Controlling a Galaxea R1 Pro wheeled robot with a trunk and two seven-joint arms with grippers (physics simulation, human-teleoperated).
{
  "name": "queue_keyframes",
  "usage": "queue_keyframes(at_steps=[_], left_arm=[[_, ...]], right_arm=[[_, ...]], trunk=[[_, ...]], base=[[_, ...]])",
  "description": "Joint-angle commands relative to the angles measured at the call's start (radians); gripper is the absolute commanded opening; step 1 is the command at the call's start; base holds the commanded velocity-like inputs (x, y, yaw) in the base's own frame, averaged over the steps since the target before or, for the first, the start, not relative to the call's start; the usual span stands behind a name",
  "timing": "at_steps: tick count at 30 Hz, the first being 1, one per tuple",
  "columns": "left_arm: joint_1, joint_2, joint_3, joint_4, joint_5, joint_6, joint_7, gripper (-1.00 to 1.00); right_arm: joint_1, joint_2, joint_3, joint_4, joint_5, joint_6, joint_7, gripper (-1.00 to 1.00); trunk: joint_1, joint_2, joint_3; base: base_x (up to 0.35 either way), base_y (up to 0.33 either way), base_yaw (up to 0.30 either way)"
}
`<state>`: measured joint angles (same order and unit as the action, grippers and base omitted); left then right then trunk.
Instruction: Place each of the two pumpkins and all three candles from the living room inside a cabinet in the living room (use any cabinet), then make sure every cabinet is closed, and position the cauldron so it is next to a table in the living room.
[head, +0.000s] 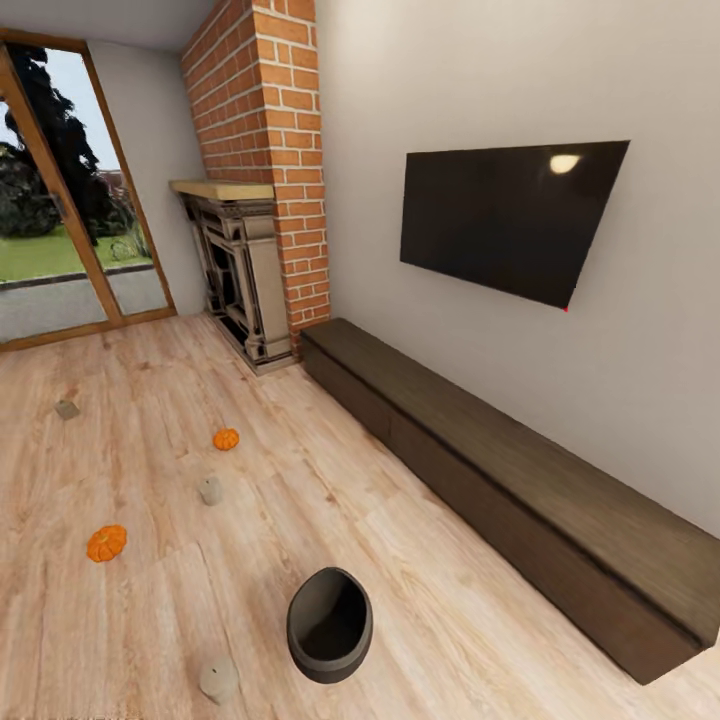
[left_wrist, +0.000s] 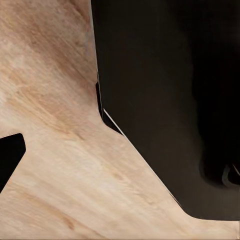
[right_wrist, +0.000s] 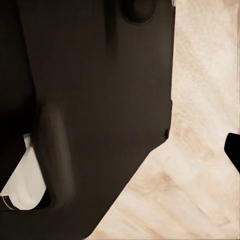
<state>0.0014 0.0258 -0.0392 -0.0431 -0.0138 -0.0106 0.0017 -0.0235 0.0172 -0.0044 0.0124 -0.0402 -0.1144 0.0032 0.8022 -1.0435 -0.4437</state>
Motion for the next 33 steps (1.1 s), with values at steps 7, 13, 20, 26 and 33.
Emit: queue_keyframes(at_steps=[7,13,20,26,33], left_arm=[[0.0,0.0,-0.003,0.0,-0.001,-0.002,0.0,1.0],[0.0,0.0,-0.003,0.0,-0.001,-0.005,0.0,1.0],[0.0,0.0,-0.003,0.0,-0.001,-0.005,0.0,1.0],[0.0,0.0,-0.002,0.0,0.0,-0.005,0.0,1.0],[0.0,0.0,-0.002,0.0,-0.001,-0.005,0.0,1.0]], right_arm=[[0.0,0.015,0.0,0.001,-0.003,-0.004,0.001,1.0],[-0.001,0.017,0.0,0.001,-0.003,-0.004,0.0,1.0],[0.0,0.019,0.0,0.001,0.002,-0.004,0.001,1.0],[-0.001,0.024,0.0,0.001,-0.003,-0.005,0.0,1.0],[-0.001,0.024,0.0,0.0,-0.004,-0.004,0.0,1.0]], trunk=[[0.0,0.0,-0.001],[0.0,0.0,-0.001],[0.0,0.0,-0.001],[0.0,0.0,-0.001],[0.0,0.0,-0.001]], base=[[0.194,-0.256,0.226],[0.195,-0.201,0.024],[0.033,-0.039,0.001],[0.001,-0.002,0.0],[0.025,0.006,0.0]])
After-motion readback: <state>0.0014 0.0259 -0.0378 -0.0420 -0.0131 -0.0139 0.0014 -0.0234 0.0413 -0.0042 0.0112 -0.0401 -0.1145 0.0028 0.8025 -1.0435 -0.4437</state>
